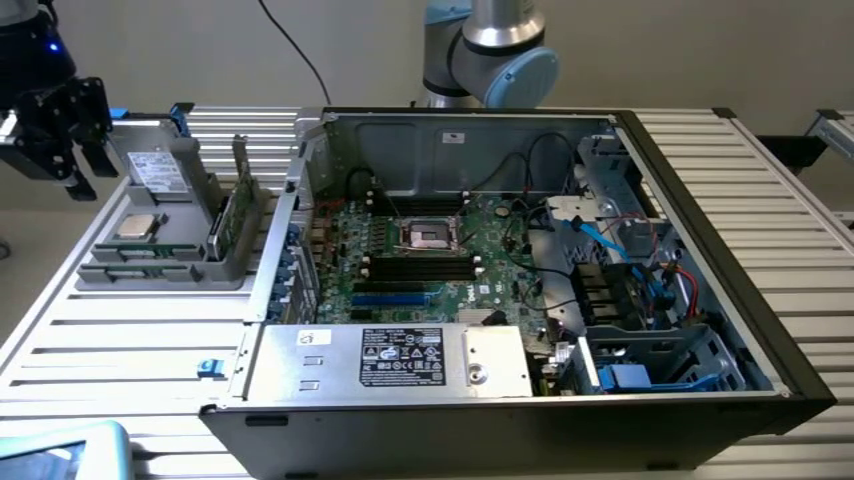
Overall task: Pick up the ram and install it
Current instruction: 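Pick up the ram and move it above insertion slot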
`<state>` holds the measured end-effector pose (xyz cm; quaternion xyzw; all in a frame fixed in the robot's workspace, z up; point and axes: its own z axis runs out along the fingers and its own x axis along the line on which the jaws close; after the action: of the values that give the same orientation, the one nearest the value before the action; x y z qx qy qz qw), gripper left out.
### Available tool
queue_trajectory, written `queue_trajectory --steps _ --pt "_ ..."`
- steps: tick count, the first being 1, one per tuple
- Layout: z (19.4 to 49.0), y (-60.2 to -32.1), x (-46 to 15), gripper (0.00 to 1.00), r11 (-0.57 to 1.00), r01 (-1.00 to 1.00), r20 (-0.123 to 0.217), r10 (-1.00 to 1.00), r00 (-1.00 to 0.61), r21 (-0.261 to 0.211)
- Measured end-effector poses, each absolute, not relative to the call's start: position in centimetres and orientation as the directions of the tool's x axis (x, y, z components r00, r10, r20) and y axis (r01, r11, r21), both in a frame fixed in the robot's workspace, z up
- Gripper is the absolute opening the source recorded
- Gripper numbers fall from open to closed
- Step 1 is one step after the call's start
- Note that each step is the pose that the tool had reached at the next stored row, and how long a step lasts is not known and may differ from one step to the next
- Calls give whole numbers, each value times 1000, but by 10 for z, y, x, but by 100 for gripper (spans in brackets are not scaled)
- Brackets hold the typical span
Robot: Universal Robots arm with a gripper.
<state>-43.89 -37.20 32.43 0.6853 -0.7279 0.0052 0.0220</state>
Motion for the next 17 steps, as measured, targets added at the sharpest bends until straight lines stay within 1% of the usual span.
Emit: queue_trajectory --steps 17 --pt "294 -379 -435 49 60 -998 36 -998 -59 27"
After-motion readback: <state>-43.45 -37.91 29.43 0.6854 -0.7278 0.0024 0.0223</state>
